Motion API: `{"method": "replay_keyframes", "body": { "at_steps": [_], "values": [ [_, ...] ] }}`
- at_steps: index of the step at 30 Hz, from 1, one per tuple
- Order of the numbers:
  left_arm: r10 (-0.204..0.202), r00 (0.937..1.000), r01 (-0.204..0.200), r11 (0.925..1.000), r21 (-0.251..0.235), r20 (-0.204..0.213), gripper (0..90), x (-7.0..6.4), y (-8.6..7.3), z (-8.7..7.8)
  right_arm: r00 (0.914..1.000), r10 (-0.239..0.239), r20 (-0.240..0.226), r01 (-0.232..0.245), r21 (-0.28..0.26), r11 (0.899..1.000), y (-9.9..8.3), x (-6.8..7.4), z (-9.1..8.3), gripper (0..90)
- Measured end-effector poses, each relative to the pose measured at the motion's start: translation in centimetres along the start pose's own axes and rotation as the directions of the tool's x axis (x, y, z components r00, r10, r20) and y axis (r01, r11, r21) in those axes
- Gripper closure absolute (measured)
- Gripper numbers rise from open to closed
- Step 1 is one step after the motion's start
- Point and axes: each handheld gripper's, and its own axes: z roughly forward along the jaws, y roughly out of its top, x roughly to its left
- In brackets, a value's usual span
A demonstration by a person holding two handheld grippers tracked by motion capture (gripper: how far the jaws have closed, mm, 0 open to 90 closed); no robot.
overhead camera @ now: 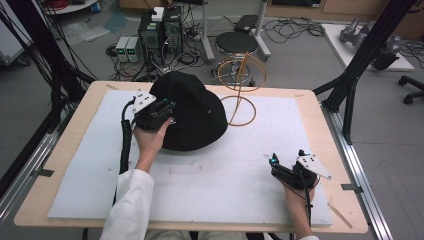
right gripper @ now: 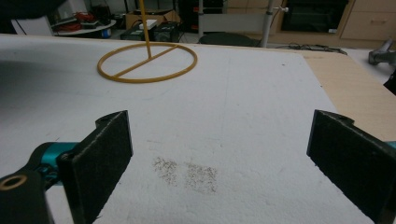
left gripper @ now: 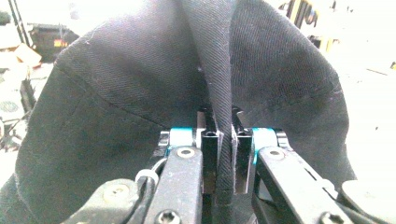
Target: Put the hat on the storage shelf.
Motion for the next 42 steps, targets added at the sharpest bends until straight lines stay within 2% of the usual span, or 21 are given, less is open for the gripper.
{"method": "replay_keyframes", "body": {
  "at_steps": [2,4,5,8,12,13,16,21,24,27,35,39,42],
  "values": [
    [-0.001,1.0000,0.001,1.0000,-0.009,0.004,86.2,0.0,0.2,-0.1,1.0000,-0.002,0.000,0.002,-0.001,1.000,0.0,0.0,0.0,5.9],
    [-0.001,0.9999,0.001,0.9988,-0.048,0.011,86.1,-0.1,0.9,-0.5,1.0000,0.002,0.000,-0.002,0.000,1.000,0.0,0.0,0.0,5.9],
    [-0.001,0.9999,0.001,0.9988,-0.048,0.011,86.1,-0.1,0.9,-0.5,1.0000,0.002,0.000,-0.002,0.000,1.000,0.0,0.0,0.0,5.9],
    [-0.023,0.9996,0.024,0.9944,-0.103,0.018,86.1,0.0,1.9,-0.9,1.0000,0.001,0.003,-0.001,-0.001,1.000,0.0,0.0,0.0,5.9],
    [-0.013,0.9998,0.014,0.9925,-0.122,0.012,86.2,0.1,2.8,-1.2,1.0000,0.001,0.003,-0.001,-0.002,1.000,0.0,0.0,0.1,5.9],
    [-0.012,0.9999,0.013,0.9898,-0.142,0.012,86.2,0.0,3.5,-1.3,1.0000,0.001,0.003,-0.001,0.000,1.000,0.0,0.0,0.1,5.9],
    [-0.006,0.9999,0.008,0.9869,-0.161,0.012,86.2,0.0,4.1,-1.4,1.0000,-0.001,0.002,0.001,-0.001,1.000,0.0,0.0,0.1,5.9],
    [-0.011,0.9995,0.017,0.9738,-0.227,0.030,86.2,-0.4,5.4,-1.9,1.0000,-0.007,0.003,0.007,-0.001,1.000,0.0,0.0,0.1,5.9],
    [-0.009,0.9993,0.017,0.9710,-0.238,0.035,86.2,-0.4,5.7,-1.8,1.0000,-0.003,0.003,0.003,0.000,1.000,0.0,0.0,0.1,5.9],
    [-0.021,0.9988,0.032,0.9652,-0.260,0.045,86.2,-0.5,6.3,-1.5,1.0000,0.000,0.006,0.000,-0.001,1.000,0.0,-0.1,0.0,5.9],
    [-0.035,0.9961,0.059,0.9458,-0.319,0.081,86.2,-1.0,7.9,-0.9,1.0000,0.008,0.005,-0.008,-0.005,1.000,0.0,-0.2,0.0,5.9],
    [-0.030,0.9947,0.062,0.9401,-0.335,0.098,86.2,-1.6,8.6,-0.4,0.9999,0.017,0.002,-0.017,-0.006,1.000,0.0,-0.2,0.0,5.9],
    [-0.020,0.9934,0.057,0.9421,-0.331,0.112,86.3,-2.0,9.2,0.3,0.9998,0.018,0.003,-0.018,-0.016,1.000,0.0,-0.3,-0.1,5.9]
  ]
}}
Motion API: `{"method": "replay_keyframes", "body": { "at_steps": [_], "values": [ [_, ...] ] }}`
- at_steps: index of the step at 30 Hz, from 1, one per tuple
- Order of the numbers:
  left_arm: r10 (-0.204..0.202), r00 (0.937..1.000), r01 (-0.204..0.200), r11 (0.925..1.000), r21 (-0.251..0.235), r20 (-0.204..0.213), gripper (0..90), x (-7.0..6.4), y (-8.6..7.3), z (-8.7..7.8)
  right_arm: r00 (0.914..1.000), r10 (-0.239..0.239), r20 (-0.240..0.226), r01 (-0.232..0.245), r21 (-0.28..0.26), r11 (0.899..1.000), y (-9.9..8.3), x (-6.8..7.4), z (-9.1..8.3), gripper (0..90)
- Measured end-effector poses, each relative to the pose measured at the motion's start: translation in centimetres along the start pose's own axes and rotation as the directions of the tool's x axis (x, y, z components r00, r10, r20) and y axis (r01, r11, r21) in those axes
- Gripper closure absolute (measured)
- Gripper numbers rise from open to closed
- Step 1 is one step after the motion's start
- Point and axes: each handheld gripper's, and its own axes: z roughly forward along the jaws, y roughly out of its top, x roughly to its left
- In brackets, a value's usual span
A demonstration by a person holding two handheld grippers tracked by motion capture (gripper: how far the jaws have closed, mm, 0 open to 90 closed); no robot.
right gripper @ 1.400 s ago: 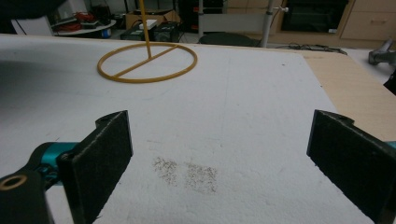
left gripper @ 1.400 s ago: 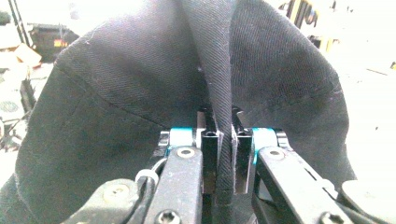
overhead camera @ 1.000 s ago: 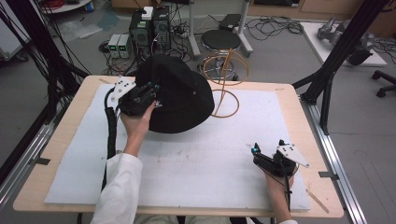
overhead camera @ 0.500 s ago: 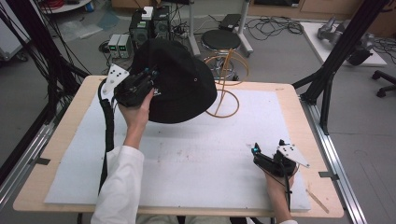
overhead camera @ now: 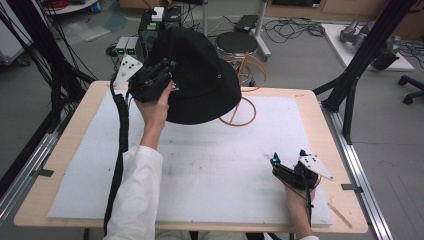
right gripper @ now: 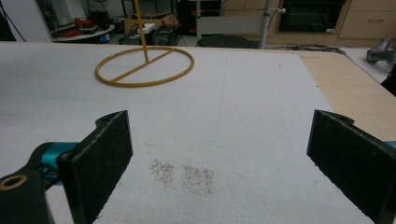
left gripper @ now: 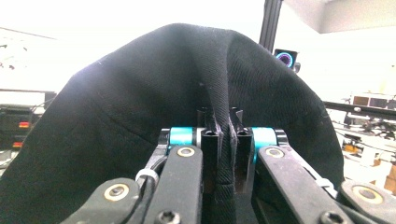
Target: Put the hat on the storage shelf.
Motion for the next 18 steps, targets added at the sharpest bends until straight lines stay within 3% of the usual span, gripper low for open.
{"method": "replay_keyframes", "body": {
  "at_steps": [8,18],
  "values": [
    [0.032,0.9989,-0.032,0.9995,0.003,0.036,86.6,-1.4,0.8,2.6,1.0000,0.009,0.000,-0.009,-0.014,1.000,0.0,-0.1,-0.2,5.9],
    [0.016,0.9981,-0.017,0.9998,0.007,0.059,86.7,-2.5,1.3,5.2,1.0000,0.004,-0.002,-0.004,-0.019,1.000,0.1,-0.1,-0.3,5.9]
  ]
}}
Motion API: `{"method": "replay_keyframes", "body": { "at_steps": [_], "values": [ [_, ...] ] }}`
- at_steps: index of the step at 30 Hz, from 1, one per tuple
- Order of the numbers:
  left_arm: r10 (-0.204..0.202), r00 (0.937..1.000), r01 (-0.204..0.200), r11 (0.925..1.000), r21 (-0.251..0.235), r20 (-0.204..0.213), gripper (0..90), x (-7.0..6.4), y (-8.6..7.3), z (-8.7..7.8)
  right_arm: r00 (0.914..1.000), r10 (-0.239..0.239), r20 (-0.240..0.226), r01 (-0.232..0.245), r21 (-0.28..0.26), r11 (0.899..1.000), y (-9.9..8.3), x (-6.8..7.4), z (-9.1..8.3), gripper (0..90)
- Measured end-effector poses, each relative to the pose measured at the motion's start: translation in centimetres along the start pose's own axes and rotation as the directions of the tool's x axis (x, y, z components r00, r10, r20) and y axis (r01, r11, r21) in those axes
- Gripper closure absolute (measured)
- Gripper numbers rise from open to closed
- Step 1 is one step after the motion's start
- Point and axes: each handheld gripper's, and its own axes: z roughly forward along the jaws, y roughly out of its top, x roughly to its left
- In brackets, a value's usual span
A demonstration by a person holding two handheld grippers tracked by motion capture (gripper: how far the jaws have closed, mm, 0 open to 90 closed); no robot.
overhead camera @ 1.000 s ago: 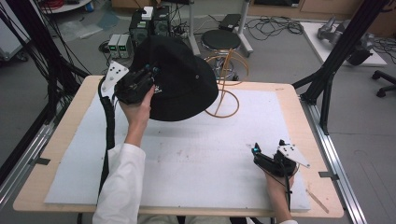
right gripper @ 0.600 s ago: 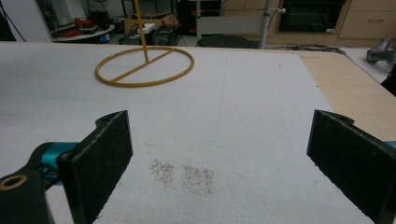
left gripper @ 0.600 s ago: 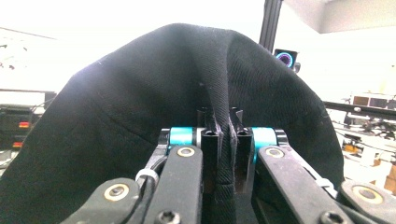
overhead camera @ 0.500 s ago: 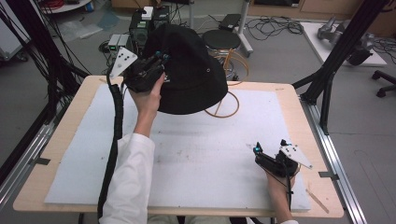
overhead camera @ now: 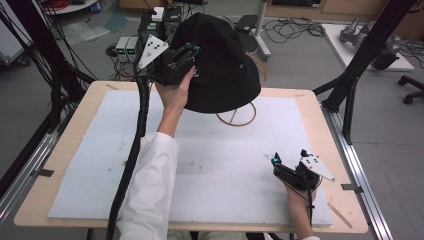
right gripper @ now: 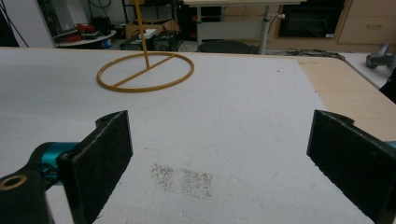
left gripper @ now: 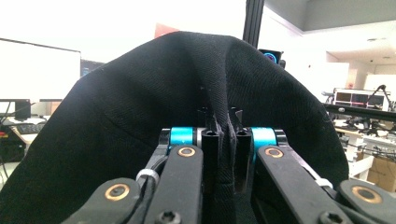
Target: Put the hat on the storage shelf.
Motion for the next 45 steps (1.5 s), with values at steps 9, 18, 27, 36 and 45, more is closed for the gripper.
{"method": "replay_keyframes", "body": {
  "at_steps": [9,18,27,36,45],
  "values": [
    [-0.053,0.9986,0.053,0.9982,-0.028,0.003,86.7,0.2,-0.2,2.8,1.0000,0.002,-0.002,-0.002,-0.003,1.000,0.0,0.0,0.0,5.9],
    [-0.084,0.9964,0.084,0.9954,-0.045,0.013,86.7,0.0,-0.8,5.9,1.0000,0.006,-0.005,-0.006,-0.002,1.000,0.0,-0.1,0.0,5.9],
    [-0.032,0.9990,0.032,0.9993,-0.017,0.031,86.6,-1.1,-0.8,9.8,0.9999,0.008,-0.008,-0.008,-0.007,1.000,0.0,-0.2,-0.1,5.9],
    [-0.035,0.9993,0.035,0.9994,-0.009,0.016,86.6,-1.6,-3.0,12.0,0.9999,0.009,-0.012,-0.009,-0.010,1.000,0.0,-0.3,-0.1,5.9],
    [-0.021,0.9998,0.021,0.9984,0.052,0.003,86.6,-1.2,-5.1,12.1,0.9997,0.017,-0.020,-0.018,-0.005,1.000,-0.1,-0.2,-0.1,5.9]
  ]
}}
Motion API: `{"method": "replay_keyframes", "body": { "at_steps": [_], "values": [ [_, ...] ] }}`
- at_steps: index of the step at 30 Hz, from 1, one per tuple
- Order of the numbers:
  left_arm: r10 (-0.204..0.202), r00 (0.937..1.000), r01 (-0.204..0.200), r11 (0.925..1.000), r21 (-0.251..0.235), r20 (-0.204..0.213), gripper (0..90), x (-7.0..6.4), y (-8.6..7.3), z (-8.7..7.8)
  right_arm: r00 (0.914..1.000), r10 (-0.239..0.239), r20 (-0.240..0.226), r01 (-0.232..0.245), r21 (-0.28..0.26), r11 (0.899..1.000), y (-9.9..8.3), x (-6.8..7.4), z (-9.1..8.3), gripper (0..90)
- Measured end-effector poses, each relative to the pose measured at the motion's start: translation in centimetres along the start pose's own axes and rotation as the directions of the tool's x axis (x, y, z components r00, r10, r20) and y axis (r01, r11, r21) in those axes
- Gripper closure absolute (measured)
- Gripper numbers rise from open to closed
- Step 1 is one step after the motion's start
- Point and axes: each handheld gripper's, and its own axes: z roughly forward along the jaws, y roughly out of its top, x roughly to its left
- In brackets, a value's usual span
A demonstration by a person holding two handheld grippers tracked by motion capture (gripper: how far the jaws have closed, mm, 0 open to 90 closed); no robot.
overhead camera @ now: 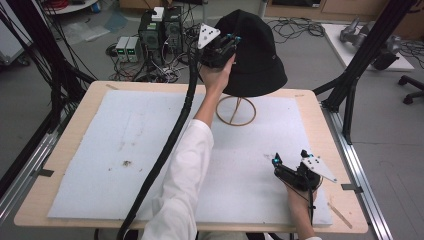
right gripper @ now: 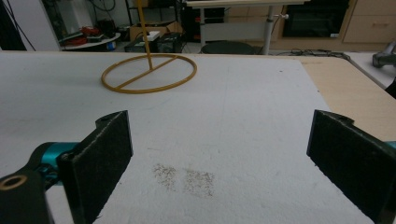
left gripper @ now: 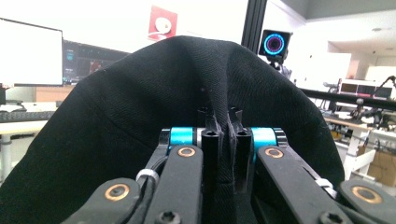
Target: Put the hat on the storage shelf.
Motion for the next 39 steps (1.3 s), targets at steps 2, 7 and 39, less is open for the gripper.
{"method": "replay_keyframes", "body": {
  "at_steps": [2,7,39],
  "values": [
    [-0.005,1.0000,0.005,0.9999,0.011,0.009,86.6,0.2,-0.3,-0.1,1.0000,0.000,-0.001,0.000,0.000,1.000,0.0,0.0,0.0,5.9],
    [0.021,0.9995,-0.022,0.9983,0.055,0.022,86.6,0.3,-1.2,-0.2,0.9998,-0.019,0.003,0.019,-0.003,1.000,0.0,0.0,0.1,5.9],
    [0.008,0.9997,-0.012,0.9882,0.153,0.023,85.4,0.8,-4.0,-0.4,0.9999,-0.015,0.004,0.015,0.002,1.000,0.0,0.2,0.1,5.9]
  ]
}}
